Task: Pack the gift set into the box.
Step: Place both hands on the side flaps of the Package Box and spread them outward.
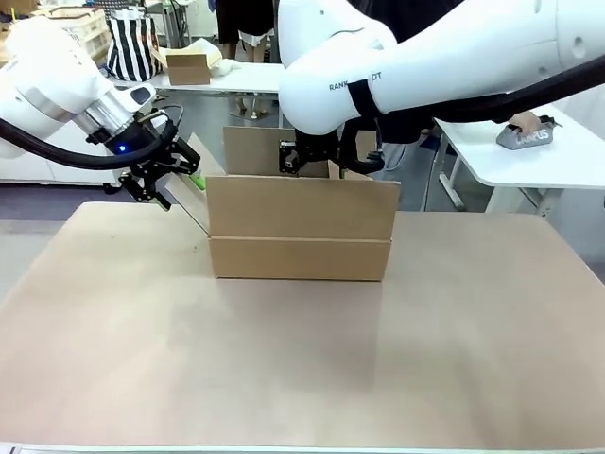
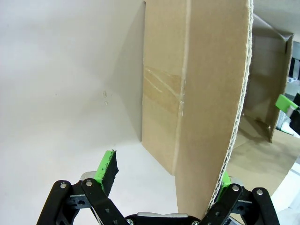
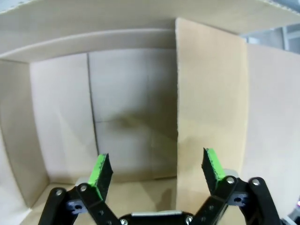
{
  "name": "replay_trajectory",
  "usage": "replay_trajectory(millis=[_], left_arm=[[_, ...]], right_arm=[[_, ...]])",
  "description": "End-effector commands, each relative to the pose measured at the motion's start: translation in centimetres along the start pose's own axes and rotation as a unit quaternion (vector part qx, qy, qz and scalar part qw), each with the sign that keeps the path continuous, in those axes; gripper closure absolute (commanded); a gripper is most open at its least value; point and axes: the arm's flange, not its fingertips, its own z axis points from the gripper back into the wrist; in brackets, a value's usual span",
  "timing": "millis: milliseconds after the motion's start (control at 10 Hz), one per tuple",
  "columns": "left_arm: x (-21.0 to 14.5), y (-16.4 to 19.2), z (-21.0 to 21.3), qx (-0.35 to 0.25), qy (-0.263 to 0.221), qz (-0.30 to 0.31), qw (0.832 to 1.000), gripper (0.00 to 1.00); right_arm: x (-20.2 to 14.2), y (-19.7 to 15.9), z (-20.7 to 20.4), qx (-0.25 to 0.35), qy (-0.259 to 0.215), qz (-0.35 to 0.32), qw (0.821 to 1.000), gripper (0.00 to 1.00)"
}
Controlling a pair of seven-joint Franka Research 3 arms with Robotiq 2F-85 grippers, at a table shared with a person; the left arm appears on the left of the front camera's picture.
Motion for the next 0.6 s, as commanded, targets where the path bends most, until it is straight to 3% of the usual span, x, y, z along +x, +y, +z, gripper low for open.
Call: replay_trajectory(millis=[0, 500], left_arm=[[-0.1, -0.2, 0.2, 0.007, -0.003, 0.004, 1.0, 0.0], [-0.1, -0.2, 0.2, 0.007, -0.003, 0.004, 1.0, 0.0]], right_arm=[[0.5, 0.4, -0.4, -0.033, 0.0, -0.003, 0.999, 0.0], [-0.1, -0.4, -3.4, -0.102, -0.031, -0.024, 0.994, 0.0]])
